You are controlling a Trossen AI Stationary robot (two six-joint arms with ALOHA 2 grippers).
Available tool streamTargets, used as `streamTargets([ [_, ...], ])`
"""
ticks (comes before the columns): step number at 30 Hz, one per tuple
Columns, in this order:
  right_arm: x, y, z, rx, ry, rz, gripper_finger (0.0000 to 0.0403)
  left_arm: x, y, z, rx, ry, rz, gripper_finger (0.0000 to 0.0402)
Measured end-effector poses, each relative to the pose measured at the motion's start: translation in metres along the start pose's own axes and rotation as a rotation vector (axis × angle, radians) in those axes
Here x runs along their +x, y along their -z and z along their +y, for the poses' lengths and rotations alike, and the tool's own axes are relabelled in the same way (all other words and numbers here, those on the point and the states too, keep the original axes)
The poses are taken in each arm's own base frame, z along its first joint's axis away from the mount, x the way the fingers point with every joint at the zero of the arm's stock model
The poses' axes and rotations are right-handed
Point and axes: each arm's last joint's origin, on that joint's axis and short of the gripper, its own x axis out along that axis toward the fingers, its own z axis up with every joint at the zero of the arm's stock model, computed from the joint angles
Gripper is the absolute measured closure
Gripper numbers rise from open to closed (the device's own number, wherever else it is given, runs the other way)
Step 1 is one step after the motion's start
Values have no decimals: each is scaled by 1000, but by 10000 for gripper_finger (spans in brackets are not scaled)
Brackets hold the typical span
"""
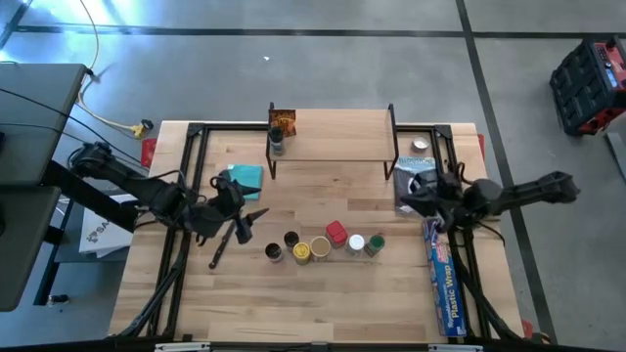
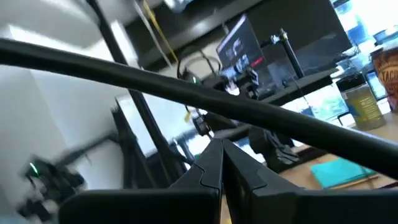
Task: Shelf spices
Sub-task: Put the green seasoning bottle on the shelf
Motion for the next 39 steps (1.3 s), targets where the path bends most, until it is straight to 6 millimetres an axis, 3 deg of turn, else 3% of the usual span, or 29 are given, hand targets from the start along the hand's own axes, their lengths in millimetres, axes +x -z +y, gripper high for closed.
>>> streamTargets([
  [6, 20, -19, 12, -32, -16, 21, 403, -1, 0, 0, 13, -8, -4, 135],
  [11, 50, -35, 33, -111, 64, 383, 385, -1, 0, 0, 31, -9, -4, 135],
  [16, 80, -36, 46, -160, 290, 723, 318, -1, 0, 0, 33, -10, -3, 135],
  [23, 118, -17, 50, -148, 461, 1052, 190, -1, 1, 0, 38, -12, 1, 135],
  [26, 131, -10, 52, -118, 530, 1167, 156, -1, 2, 1, 49, -16, 12, 135],
  [32, 147, -7, 61, -50, 694, 1281, 147, -1, 5, 2, 42, -25, 30, 135],
  [39, 145, 27, 54, 91, 806, 1365, 147, 1, 8, 1, 30, -27, 28, 135],
])
